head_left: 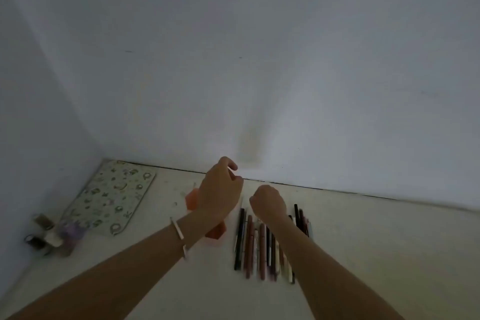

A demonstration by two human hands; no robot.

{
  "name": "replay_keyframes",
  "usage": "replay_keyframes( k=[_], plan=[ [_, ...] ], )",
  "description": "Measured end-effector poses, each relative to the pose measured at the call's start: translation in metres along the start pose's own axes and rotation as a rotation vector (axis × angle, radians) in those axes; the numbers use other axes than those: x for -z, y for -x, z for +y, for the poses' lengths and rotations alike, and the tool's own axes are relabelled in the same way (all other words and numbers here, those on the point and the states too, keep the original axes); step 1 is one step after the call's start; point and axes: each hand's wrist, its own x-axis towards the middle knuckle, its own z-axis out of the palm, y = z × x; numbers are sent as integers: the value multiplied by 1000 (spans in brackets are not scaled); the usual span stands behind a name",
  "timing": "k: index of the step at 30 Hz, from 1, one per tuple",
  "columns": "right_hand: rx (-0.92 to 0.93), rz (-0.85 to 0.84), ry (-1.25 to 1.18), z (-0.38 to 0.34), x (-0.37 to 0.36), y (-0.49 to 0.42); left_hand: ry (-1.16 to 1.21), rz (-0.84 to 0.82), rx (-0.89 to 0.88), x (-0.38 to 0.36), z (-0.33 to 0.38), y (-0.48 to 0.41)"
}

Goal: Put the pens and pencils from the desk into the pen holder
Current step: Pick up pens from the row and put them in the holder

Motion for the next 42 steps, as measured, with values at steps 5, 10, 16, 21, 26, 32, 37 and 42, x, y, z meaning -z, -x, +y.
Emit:
replay_keyframes(
  k=[5,10,16,21,26,32,37,42],
  plan=[
    [-20,-65,113,-11,-37,-23,68,46,0,2,-18,-24],
    [41,-3,315,-9,-61,-30,71,103,-19,7,-30,-32],
    [48,-70,117,-16,-54,-37,83,74,15,5,-27,-25],
    [24,-16,-116,-17,21,-57,-160,-150,78,-24,-24,6],
    [41,64,-203,1,73,-46,-644,-562,29,-90,-38,37],
    [11,62,-287,28,79,-29,-798,-376,120,-144,-53,38],
    [-18,61,-357,49,76,-22,-799,-427,249,-143,-53,44],
    [-28,60,-401,59,71,-15,-812,-240,195,-149,-58,35]
  ],
)
